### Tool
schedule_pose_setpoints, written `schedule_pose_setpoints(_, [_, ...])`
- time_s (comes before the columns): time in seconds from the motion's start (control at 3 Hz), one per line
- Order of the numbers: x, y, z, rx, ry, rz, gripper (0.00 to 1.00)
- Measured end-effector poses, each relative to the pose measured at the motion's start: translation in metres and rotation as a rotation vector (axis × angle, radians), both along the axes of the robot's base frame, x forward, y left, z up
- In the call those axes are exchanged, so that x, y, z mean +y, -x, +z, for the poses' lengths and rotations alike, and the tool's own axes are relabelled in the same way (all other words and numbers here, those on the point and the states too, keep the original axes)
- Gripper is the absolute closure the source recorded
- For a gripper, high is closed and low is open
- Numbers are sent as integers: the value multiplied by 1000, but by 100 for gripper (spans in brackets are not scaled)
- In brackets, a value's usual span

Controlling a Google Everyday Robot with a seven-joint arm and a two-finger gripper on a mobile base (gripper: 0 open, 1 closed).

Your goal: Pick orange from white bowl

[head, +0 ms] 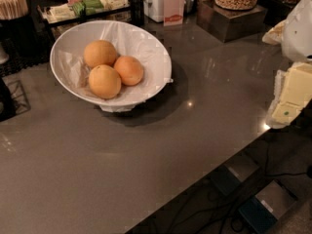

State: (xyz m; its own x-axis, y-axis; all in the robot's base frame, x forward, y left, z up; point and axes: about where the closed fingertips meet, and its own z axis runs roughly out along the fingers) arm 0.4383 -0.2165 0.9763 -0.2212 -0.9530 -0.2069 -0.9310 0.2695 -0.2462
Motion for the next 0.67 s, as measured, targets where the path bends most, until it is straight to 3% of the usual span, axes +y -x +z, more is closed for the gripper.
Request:
schedule_pose_setpoints(0.33, [0,0,0,-2,0,1,0])
schedule_pose_setpoints(0.67, [21,-22,-5,-23,-9,56,0])
